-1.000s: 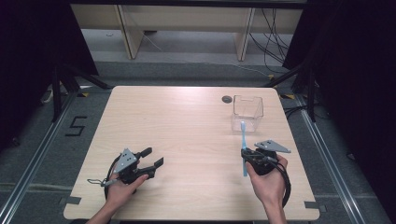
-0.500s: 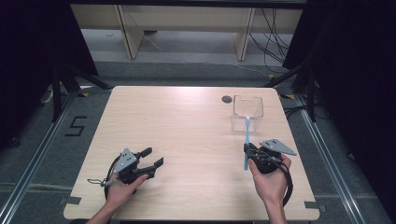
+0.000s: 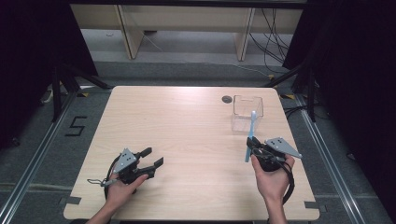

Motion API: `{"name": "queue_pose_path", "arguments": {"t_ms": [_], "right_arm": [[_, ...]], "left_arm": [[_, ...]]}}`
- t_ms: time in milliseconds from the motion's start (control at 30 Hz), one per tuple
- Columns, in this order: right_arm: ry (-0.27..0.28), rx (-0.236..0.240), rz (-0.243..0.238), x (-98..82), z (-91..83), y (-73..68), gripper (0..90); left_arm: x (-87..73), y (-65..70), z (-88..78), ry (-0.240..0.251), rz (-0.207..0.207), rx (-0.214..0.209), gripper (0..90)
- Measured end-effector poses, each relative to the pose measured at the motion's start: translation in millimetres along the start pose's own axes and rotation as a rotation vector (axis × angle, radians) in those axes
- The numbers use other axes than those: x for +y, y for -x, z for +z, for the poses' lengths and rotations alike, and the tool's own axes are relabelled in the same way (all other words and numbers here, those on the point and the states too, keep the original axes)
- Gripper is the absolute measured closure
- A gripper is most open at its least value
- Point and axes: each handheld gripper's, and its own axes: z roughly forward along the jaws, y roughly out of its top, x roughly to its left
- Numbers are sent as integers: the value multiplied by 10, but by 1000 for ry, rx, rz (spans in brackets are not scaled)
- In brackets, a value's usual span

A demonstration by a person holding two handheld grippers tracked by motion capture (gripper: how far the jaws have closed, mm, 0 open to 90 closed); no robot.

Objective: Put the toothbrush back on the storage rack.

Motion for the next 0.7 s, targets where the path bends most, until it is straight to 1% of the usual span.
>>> {"name": "queue_pose_path", "arguments": {"t_ms": [33, 67, 100, 167, 200, 233, 267, 300, 333, 367, 400, 433, 467, 533, 567, 600, 667, 700], "right_arm": [[12, -9, -27, 0, 4, 27, 795], [4, -4, 19, -2, 0, 8, 795], [16, -5, 2, -1, 6, 35, 795], [22, -4, 8, 1, 10, 42, 795], [20, -13, 7, 5, 7, 50, 795], [37, -5, 4, 3, 20, 62, 795], [35, -4, 7, 9, 15, 68, 795], [55, -18, -11, 23, 9, 86, 795], [68, -19, -11, 28, 11, 90, 795], [68, -19, -11, 28, 11, 90, 795], [76, -26, -3, 43, 8, 92, 794], [83, -23, -16, 51, 15, 107, 794], [74, -17, -9, 60, 13, 108, 794], [84, -17, -5, 66, 19, 112, 794], [93, -12, -5, 80, 28, 121, 794], [99, -19, -15, 87, 30, 128, 794], [103, -25, -17, 95, 33, 131, 794], [117, -14, -7, 106, 52, 138, 794]], "left_arm": [[0, 0, 0, 0, 0, 0, 312], [-2, -2, 5, 6, 3, -5, 312], [-2, -2, 5, 6, 3, -5, 312], [-2, -1, 5, 6, 6, -5, 312], [-2, -1, 5, 6, 6, -5, 313], [-2, -1, 5, 6, 6, -4, 313], [-2, -1, 5, 6, 6, -4, 313], [-2, -1, 5, 6, 6, -5, 313], [-2, -1, 4, 6, 6, -5, 313], [-2, 0, 4, 6, 6, -5, 313], [-3, -1, 4, 6, 5, -5, 313], [-3, -2, 4, 6, 5, -5, 313], [-3, -2, 4, 6, 5, -6, 313], [-3, -1, 4, 7, 4, -6, 313], [1, 1, -3, -2, 5, 1, 313], [-3, -1, 6, 6, 4, -5, 313], [-2, 0, 7, 5, 5, -4, 314], [-2, 1, 6, 5, 7, -3, 314]]}}
